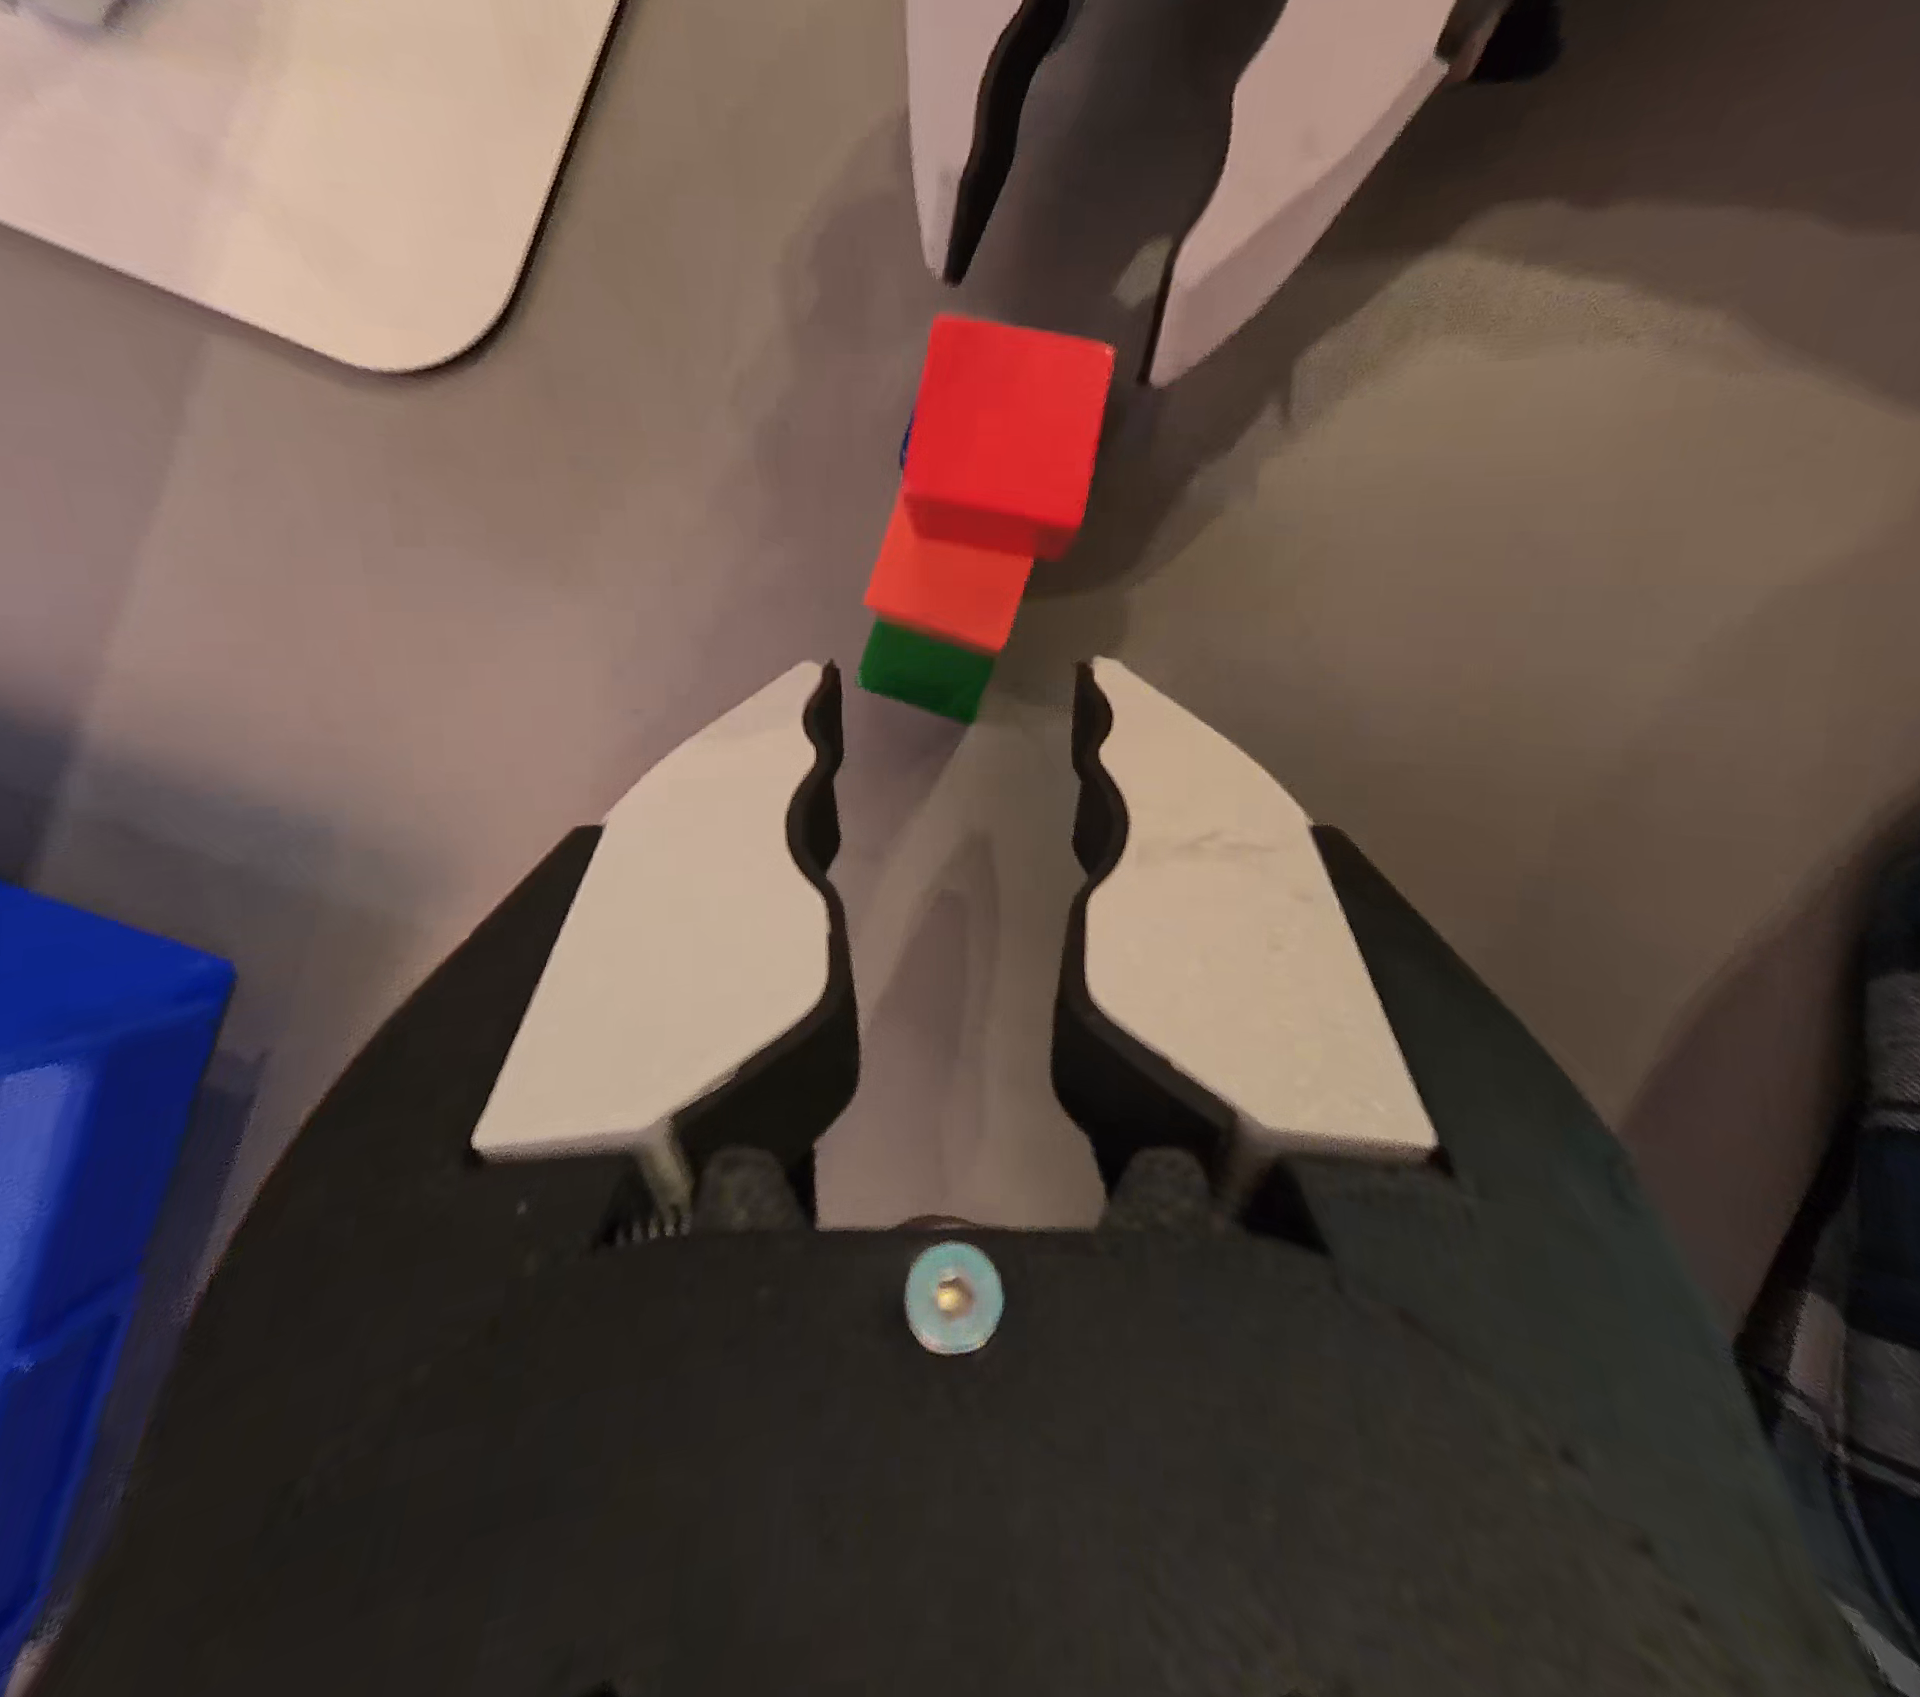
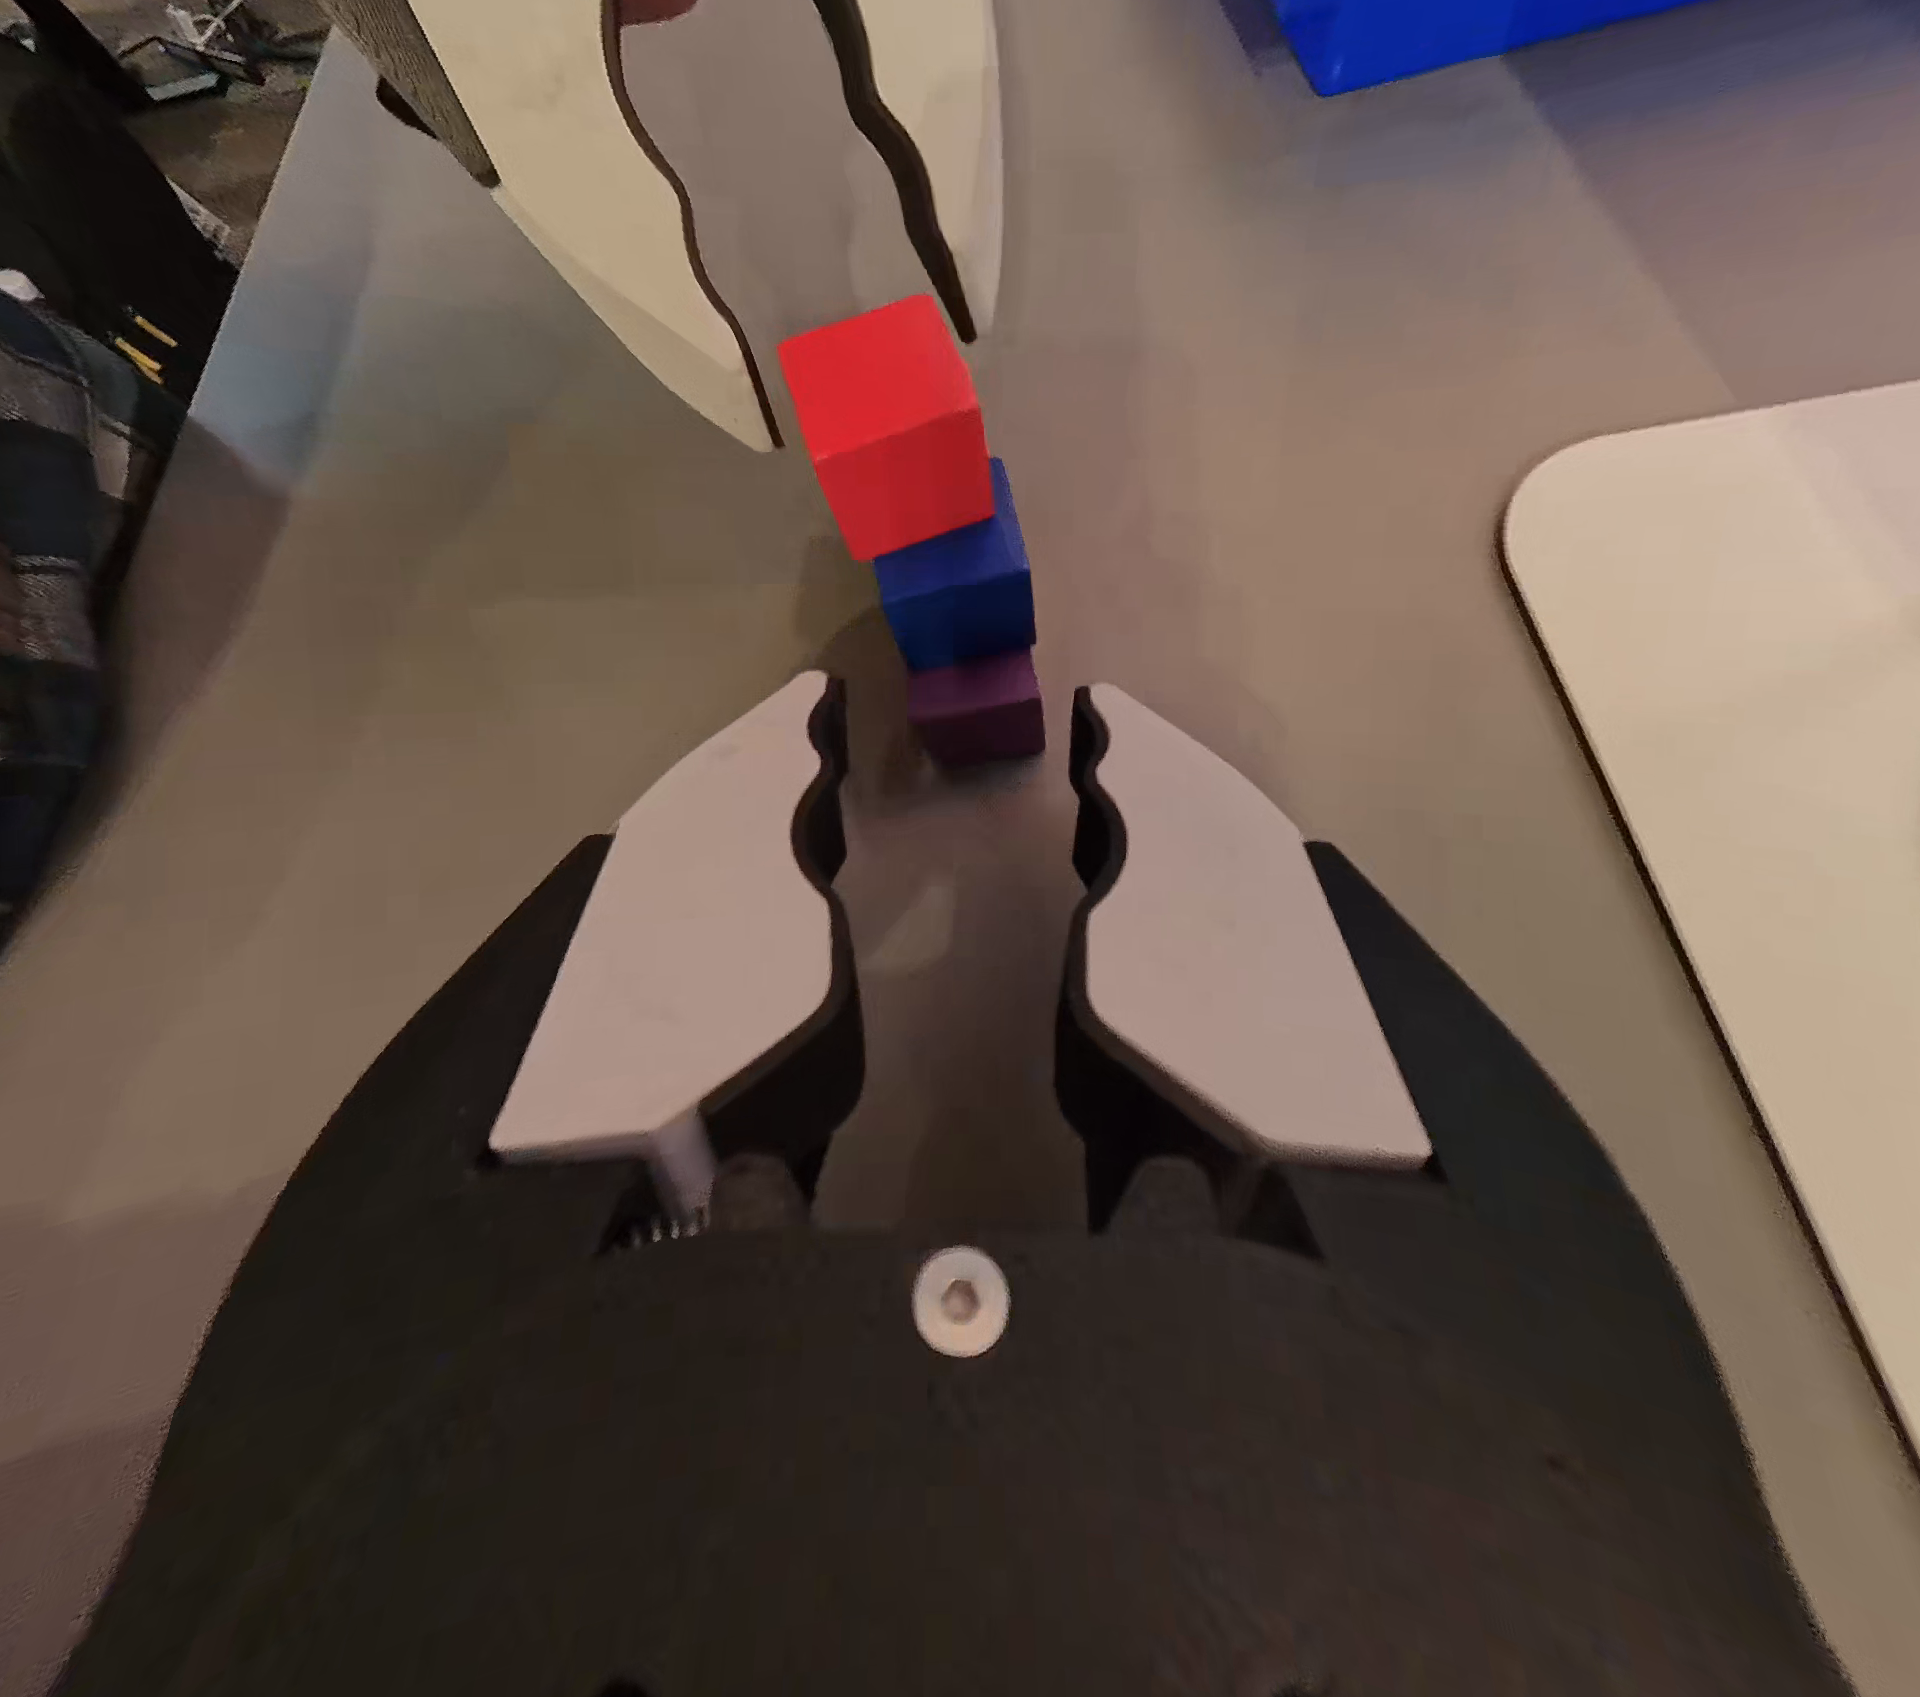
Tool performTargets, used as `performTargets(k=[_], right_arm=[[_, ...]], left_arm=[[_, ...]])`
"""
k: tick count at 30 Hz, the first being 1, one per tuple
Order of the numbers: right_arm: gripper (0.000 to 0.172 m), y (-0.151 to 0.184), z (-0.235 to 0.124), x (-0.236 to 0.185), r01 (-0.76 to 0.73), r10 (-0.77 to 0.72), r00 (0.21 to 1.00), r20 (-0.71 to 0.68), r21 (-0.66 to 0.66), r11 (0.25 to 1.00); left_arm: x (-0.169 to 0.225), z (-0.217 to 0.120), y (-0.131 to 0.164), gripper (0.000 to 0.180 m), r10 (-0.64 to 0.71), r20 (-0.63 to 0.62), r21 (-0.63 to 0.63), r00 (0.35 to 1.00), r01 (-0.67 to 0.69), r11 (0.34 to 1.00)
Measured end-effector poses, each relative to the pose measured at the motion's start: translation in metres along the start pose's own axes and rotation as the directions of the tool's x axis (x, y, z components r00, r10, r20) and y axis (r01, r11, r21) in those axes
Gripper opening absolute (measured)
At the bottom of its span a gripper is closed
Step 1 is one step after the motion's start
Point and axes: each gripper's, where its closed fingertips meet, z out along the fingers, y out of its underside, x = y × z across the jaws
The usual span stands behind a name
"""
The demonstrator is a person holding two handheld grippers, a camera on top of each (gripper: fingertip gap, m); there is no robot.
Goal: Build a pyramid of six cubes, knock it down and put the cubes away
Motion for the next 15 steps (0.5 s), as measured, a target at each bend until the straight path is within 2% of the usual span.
performTargets(k=[5,15], right_arm=[[0.049,-0.006,0.009,0.001,0.025,-0.025,1.0,-0.011,-0.002,1.0],[0.04,-0.012,0.02,-0.002,0.059,-0.059,0.998,0.023,-0.009,0.998]], left_arm=[[-0.001,0.009,0.001,0.044,0.021,0.013,-0.031,1.0,-0.021,0.999],[-0.001,0.019,-0.001,0.037,0.025,0.009,-0.031,1.0,-0.025,0.999]])
